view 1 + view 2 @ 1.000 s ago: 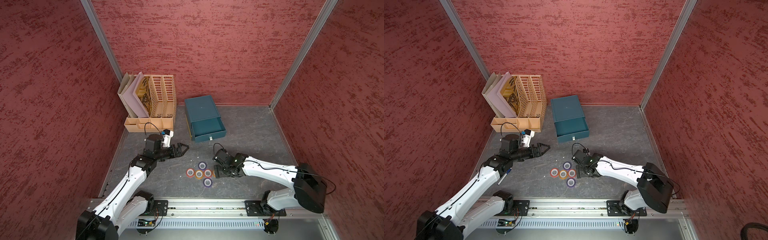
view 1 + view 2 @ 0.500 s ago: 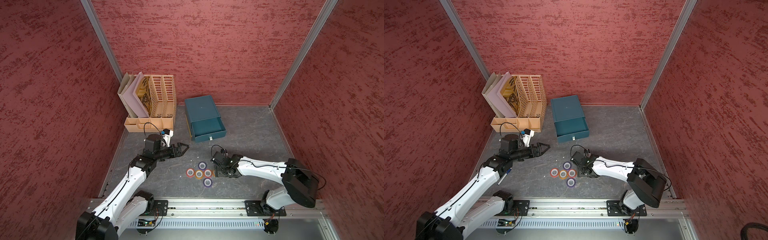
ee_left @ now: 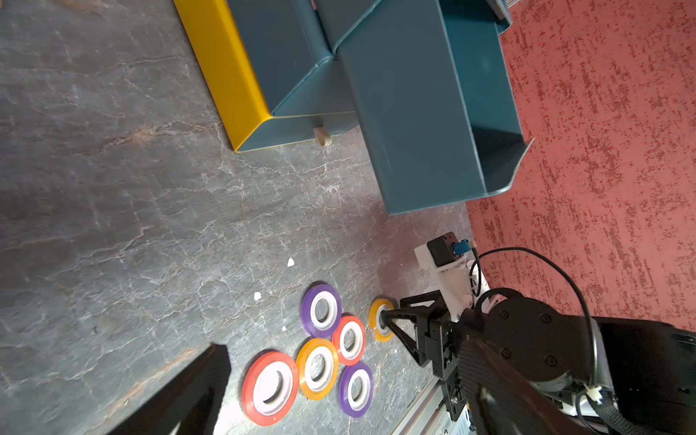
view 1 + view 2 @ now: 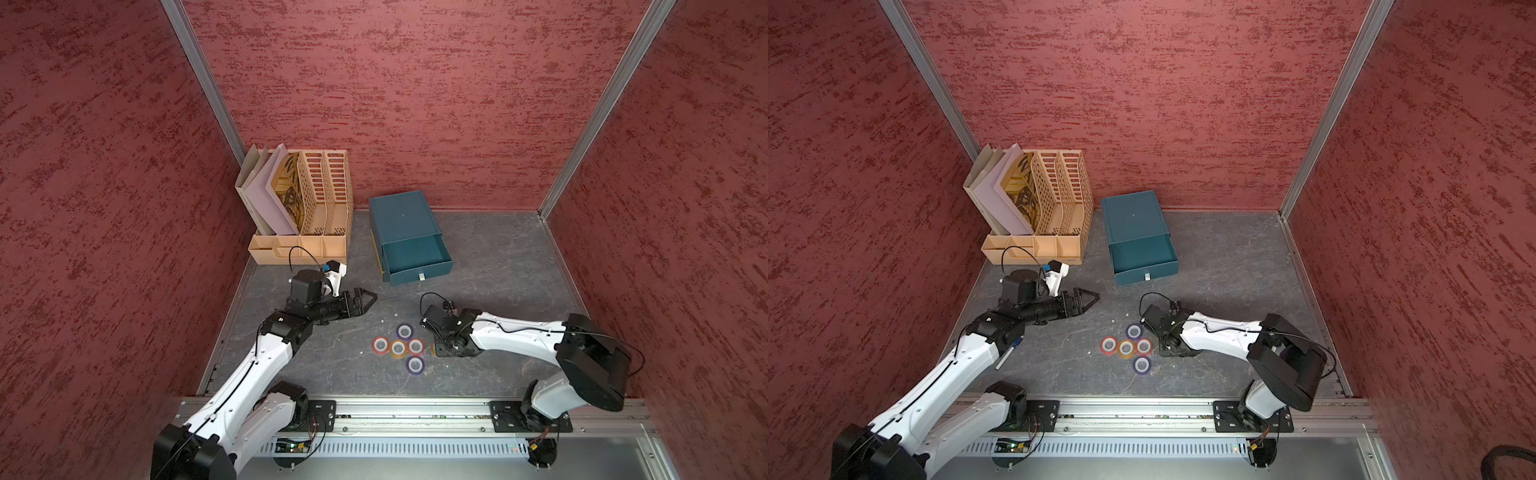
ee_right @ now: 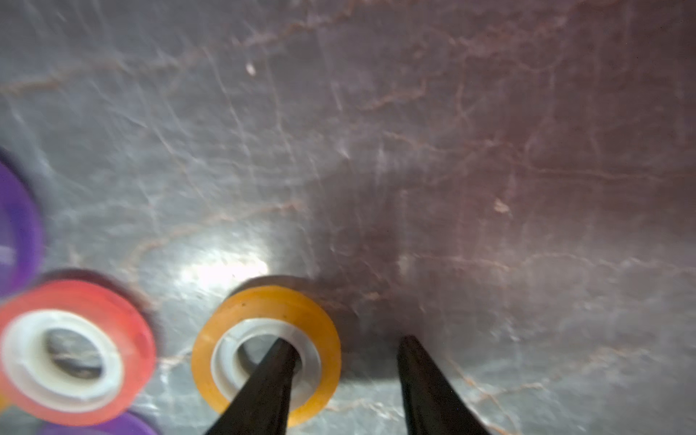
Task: Place the transparent tape into the drawer according to color
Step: Pick up the tape at the center of the board.
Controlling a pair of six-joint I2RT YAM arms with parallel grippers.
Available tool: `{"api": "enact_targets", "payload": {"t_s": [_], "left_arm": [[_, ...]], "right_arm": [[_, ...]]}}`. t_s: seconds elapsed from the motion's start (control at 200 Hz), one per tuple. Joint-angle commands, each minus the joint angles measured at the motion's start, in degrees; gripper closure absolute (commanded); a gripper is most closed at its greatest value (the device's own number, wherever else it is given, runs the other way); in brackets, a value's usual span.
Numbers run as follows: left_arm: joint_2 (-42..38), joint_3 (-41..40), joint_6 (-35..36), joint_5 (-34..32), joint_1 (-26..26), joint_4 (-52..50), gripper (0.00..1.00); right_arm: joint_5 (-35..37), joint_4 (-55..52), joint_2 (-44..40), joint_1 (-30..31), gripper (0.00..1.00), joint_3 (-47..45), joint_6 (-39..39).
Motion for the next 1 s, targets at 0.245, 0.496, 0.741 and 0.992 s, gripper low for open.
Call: {"api": "enact_targets", "payload": {"t_s": [0.245,0.496,0.741,0.992], "left_arm": [[1.41,2.73,2.77,1.69,0.27,-2.69,0.00],[2.14,2.86,3.97,2.42,0.27,-3.86,0.00],[2.51,2.64,4.57,2.15,0.19,-4.31,0.00],[2.86,2.11,4.85,0.87,-0.40,-4.49,0.00]], "right_arm": [[-6.24,-5.10,3.12,-2.14,0.78,-0.29,-2.66],[-7.09,-2.97,4.71,-2.32,1.00,-0.63,-2.32],[-5.30,-3.72,0.52,-2.32,1.00,-0.19,-1.50],[-1.23,-10.96,-9.44,-2.41,1.00,4.77,-0.39]]}}
